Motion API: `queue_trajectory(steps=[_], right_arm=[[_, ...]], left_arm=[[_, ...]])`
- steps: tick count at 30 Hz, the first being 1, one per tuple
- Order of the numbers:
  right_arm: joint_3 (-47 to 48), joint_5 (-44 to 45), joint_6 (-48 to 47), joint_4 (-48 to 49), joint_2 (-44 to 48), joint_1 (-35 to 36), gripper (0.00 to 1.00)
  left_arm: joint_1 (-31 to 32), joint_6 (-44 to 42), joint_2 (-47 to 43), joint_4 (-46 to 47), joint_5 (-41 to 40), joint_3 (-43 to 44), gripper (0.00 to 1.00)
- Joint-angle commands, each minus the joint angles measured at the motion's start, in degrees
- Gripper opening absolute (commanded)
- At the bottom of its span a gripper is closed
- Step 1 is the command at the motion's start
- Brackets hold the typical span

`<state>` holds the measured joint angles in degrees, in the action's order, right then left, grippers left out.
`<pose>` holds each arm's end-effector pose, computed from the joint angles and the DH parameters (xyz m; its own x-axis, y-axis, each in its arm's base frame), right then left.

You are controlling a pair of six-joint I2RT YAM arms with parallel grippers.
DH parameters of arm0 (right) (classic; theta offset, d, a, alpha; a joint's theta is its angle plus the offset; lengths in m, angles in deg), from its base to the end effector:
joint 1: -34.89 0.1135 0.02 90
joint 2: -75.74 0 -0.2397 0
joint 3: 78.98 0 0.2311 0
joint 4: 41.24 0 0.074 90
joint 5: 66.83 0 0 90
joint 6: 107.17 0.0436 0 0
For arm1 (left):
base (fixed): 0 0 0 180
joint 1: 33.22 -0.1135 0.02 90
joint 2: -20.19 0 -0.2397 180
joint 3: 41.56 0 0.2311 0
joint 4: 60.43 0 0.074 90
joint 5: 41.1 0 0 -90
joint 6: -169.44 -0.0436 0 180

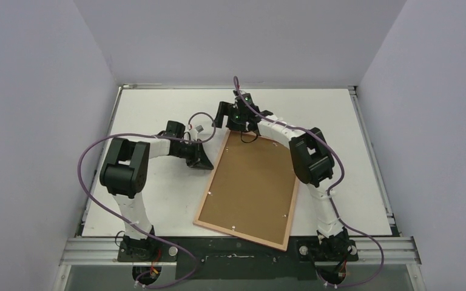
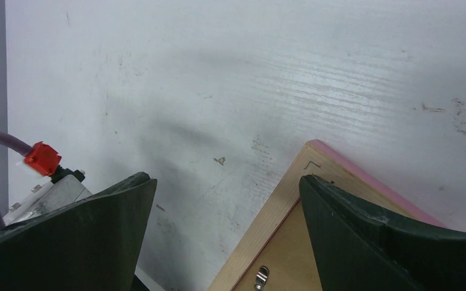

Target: Put the photo into the frame

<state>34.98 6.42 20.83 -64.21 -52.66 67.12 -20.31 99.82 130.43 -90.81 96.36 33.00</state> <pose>0.4033 0.2691 0.1734 -0.8386 0.1682 -0.5181 -0.2386 0.7416 0.6270 0.3170 -0.1056 0.1090 -0.9892 -0.0148 -0.1459 0.1045 0.6263 -0.7726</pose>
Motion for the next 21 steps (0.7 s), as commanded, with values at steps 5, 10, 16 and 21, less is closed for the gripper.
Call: queue_trajectory(steps=[5,10,16,21], right_arm=[[2.9,2.95,1.79,-3.84,-0.42,1.52,0.93],[1.69,4.19,2.81,-4.74,0.78,1.44,0.93],[4.47,5.24,2.51,-8.4,-1.24,2.28,0.93],[4.78,6.9,2.21,-9.47,-0.69,3.09,0.93]], left_arm=[[-2.78,5.29,-3.45,10.35,1.72,-5.05,0.0],[-3.26,3.1,-4.21,8.88,2.59,-4.51,0.0],[-2.79,-2.51,-5.78,4.55,0.51,-4.51,0.0],[-1.31,-9.19,-5.42,-2.22,-3.43,-2.52,0.0]])
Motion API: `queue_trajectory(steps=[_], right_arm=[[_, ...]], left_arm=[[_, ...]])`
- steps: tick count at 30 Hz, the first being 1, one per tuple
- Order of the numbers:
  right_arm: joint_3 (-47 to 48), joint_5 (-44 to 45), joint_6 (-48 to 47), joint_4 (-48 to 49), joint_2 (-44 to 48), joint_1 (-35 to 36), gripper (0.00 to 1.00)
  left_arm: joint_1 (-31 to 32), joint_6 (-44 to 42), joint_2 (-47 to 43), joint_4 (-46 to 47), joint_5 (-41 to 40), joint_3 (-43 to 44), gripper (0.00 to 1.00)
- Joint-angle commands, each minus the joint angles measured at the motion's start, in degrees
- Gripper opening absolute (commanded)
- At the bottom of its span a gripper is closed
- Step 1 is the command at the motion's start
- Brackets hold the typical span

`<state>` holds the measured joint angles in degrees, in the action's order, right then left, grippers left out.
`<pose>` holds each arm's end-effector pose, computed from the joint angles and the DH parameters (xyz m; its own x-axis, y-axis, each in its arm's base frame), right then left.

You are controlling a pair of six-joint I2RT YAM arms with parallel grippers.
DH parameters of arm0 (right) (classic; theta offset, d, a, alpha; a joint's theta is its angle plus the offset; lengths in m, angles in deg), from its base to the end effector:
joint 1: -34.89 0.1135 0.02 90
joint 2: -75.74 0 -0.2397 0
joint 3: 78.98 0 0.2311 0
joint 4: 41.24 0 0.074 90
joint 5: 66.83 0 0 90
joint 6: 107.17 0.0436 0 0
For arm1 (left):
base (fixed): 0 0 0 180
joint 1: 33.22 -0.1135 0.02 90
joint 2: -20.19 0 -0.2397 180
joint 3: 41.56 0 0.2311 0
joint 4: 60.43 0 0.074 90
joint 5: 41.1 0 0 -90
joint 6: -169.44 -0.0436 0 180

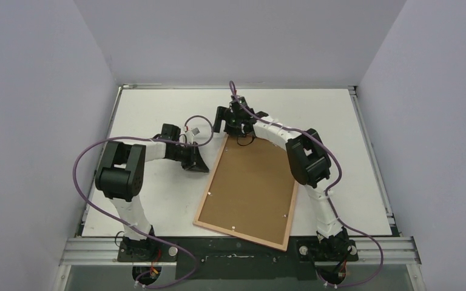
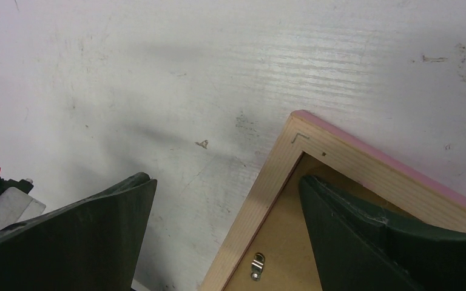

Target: Put the photo into the frame

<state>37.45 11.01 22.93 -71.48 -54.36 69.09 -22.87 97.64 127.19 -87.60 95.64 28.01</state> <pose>0.3943 0.2791 0.1614 -0.8735 0.1677 -0.4570 -0.1468 0.8043 0.5758 0.3073 -0.0884 0.1084 -0.9786 -0.0389 -0.2020 0.1313 0.6378 -0.7589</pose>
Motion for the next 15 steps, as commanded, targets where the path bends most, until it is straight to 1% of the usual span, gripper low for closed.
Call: queue_trajectory(steps=[1,4,7,12,15], right_arm=[[2.62,2.18,0.27,-1.86,0.82,1.23,0.93],[6.58,1.76,0.42,-2.98,-1.25,1.76,0.93],[11.73,0.62,1.03,-3.3,-4.29,2.9,0.93],[22.84,-2.58,3.07,-4.76,-11.4,5.8,0.93],[25.06,-4.99,4.96,-3.47,-13.02,6.93,0.93]], left_arm=[[1.59,-7.68,-1.97,-6.01,-3.26,2.53,0.0],[2.65,-9.04,-1.37,-7.23,-4.1,2.68,0.0],[3.67,-8.53,-2.05,-5.8,-3.96,1.29,0.0],[5.48,-7.87,-3.13,-4.0,-3.68,0.06,0.0],[5.94,-7.93,-2.69,-4.02,-3.08,0.19,0.0]])
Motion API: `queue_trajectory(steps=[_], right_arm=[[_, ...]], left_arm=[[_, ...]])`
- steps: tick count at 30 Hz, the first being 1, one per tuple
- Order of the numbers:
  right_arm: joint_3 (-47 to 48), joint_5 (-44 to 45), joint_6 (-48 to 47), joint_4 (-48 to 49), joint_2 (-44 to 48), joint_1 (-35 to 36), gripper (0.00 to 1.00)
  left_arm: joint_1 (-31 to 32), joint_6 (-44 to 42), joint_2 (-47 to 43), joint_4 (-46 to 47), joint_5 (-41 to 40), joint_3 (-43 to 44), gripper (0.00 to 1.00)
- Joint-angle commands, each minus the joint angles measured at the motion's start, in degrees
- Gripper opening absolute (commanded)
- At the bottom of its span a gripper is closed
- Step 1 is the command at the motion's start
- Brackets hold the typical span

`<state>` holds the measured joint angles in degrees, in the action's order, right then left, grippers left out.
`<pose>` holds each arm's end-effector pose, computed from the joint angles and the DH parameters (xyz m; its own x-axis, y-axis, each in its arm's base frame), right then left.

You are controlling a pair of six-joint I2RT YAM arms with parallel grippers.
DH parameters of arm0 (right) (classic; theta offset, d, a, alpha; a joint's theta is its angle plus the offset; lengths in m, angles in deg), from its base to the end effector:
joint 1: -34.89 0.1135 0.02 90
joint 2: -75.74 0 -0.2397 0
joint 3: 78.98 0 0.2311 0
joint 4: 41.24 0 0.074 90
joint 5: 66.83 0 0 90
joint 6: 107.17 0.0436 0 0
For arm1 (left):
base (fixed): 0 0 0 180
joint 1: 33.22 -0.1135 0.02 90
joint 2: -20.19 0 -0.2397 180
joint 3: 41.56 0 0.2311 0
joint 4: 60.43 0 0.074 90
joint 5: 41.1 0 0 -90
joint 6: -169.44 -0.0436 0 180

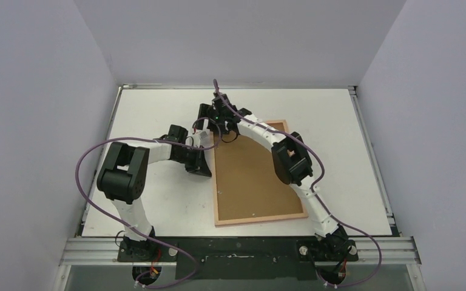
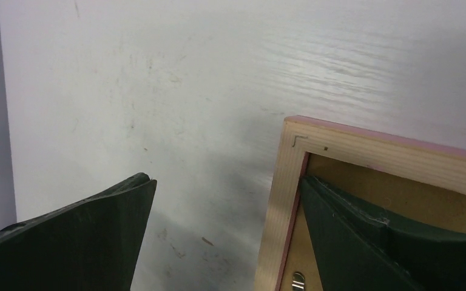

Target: Put the photo into the frame

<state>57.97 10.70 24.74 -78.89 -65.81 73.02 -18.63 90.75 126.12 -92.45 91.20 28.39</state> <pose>0.4067 0.3312 0.1656 -0.8803 0.1382 -0.4539 -0.1889 0.7754 0.6025 0.2951 -0.1071 0.1097 -0.9642 0.1011 -0.2450 0.2460 0.6854 -0.6854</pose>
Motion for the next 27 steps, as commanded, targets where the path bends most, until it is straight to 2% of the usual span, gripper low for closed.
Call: queue_trajectory(steps=[1,7,12,15,18,21,27], right_arm=[[4.52,-5.53,3.57,4.46,-1.76,3.34,0.93],[1.94,-12.67,4.66,8.45,-1.05,5.99,0.93],[-3.88,-16.18,5.4,11.88,3.41,7.74,0.93],[-8.25,-15.0,4.15,12.08,8.16,7.0,0.92],[-12.87,-12.74,2.84,12.97,13.41,4.1,0.9],[-17.34,-10.46,2.32,13.48,19.69,0.76,0.9],[-26.91,1.57,-3.98,6.58,32.82,-4.27,0.9]], left_arm=[[1.75,-1.1,-1.53,0.8,1.44,-0.17,0.0],[1.8,-2.13,-2.04,-0.06,2.24,-0.26,0.0],[1.49,-6.73,-6.25,-7.31,4.64,1.1,0.03],[0.29,-10.69,-10.87,-13.6,6.12,0.14,0.06],[-2.38,-16.37,-14.96,-19.54,7.69,0.12,0.14],[-6.79,-19.92,-15.66,-23.5,8.65,3.82,0.25],[-11.76,-19.9,-6.34,-24.41,6.77,18.79,0.47]])
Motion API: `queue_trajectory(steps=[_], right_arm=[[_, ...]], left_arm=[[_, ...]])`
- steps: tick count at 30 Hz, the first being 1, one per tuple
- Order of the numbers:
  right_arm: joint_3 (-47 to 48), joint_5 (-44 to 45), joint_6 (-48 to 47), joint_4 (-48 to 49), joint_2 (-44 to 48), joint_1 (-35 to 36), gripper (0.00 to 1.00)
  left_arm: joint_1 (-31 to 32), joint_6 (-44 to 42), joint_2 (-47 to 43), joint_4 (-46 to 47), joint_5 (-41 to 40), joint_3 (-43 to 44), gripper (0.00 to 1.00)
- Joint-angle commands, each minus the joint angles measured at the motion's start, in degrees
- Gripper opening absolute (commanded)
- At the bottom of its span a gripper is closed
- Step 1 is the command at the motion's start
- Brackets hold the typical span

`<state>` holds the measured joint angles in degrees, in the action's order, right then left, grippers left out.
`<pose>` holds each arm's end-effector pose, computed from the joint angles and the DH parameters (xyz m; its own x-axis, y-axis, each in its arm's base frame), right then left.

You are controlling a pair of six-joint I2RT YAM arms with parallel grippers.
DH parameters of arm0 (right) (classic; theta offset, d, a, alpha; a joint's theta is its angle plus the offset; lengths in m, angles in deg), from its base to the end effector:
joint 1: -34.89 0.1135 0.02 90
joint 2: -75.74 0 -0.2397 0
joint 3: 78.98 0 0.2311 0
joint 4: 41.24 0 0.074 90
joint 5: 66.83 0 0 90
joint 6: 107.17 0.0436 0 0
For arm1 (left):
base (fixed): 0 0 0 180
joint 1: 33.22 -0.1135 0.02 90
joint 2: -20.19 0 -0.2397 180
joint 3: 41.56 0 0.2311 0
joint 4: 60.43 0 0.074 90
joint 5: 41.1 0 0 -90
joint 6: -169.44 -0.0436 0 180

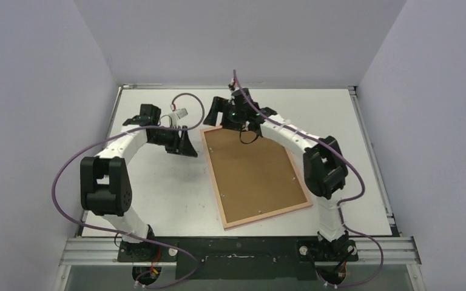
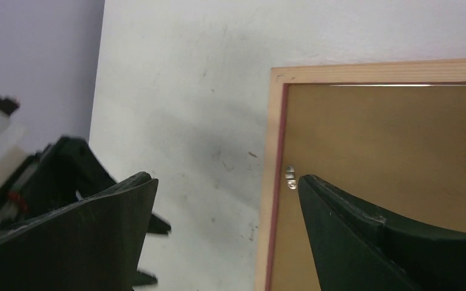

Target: Put the photo into the frame

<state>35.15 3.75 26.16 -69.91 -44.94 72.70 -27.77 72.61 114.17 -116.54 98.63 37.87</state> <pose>0.3592 0.2971 0.2269 -0.8754 0.1398 -0.4627 -0.2640 0.6635 0.7001 0.2897 -0.0611 0.1981 -0.8954 0.1627 -0.4144 0.4224 0.6044 -0.6755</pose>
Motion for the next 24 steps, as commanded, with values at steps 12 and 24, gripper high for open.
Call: queue_trajectory(steps=[12,24], right_arm=[[-26.29,14.39,-8.4,-1.56,22.57,-22.57,0.9],[-26.74,10.87,-4.08,3.02,13.09,-28.94,0.9]], left_arm=[[-0.85,-16.22,13.81,-5.19,-3.64,12.35,0.5],[10.42,-22.27,4.87,-2.34,-13.39,-2.47,0.49]])
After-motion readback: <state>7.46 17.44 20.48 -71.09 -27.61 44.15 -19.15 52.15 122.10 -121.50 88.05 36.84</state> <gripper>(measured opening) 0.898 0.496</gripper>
